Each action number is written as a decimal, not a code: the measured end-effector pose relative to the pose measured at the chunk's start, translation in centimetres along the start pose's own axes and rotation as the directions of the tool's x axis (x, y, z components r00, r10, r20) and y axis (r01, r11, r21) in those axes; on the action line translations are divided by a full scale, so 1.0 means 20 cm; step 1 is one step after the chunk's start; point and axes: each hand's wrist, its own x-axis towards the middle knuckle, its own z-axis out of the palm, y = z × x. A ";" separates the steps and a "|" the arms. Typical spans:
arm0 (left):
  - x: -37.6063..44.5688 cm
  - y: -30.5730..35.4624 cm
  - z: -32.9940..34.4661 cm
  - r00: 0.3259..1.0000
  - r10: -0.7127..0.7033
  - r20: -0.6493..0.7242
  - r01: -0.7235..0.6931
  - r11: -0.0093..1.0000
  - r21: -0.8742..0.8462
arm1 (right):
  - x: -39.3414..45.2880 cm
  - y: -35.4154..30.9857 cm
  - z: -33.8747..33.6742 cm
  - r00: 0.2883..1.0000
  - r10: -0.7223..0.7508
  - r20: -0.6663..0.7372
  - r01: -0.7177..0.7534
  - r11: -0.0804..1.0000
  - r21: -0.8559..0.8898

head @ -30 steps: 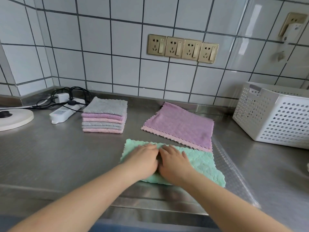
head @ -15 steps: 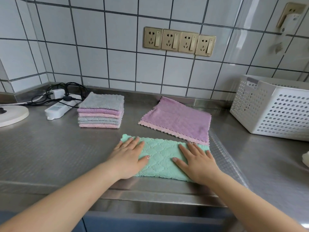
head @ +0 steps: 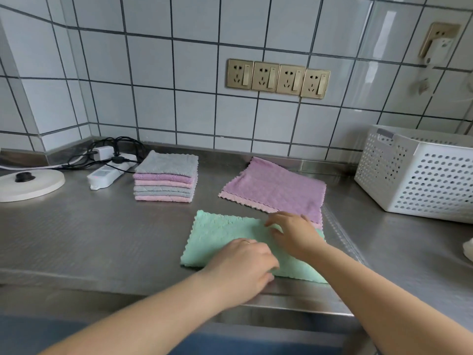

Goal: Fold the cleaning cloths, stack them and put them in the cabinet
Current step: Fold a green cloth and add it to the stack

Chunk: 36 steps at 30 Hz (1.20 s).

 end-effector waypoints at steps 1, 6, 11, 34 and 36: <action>0.00 0.03 0.02 1.000 0.027 0.006 -0.027 0.999 0.037 | 0.04 -0.04 0.01 0.999 -0.022 0.037 0.022 1.000 0.013; 0.03 0.05 0.06 0.999 0.029 0.029 -0.034 0.981 0.190 | 0.15 -0.09 0.06 0.998 -0.025 0.056 0.029 0.997 -0.077; 0.02 0.04 0.07 0.999 0.041 -0.003 -0.039 0.975 0.221 | 0.15 -0.08 0.04 0.997 -0.061 -0.040 0.051 0.974 -0.222; -0.31 -0.38 -0.10 0.988 0.089 0.124 -0.088 0.996 -0.013 | -0.34 0.11 -0.12 0.816 -0.578 0.024 0.572 0.800 -0.184; -0.35 -0.35 -0.09 0.988 0.052 0.146 -0.036 0.994 -0.104 | -0.41 0.14 -0.13 0.785 -0.618 0.022 0.614 0.774 -0.156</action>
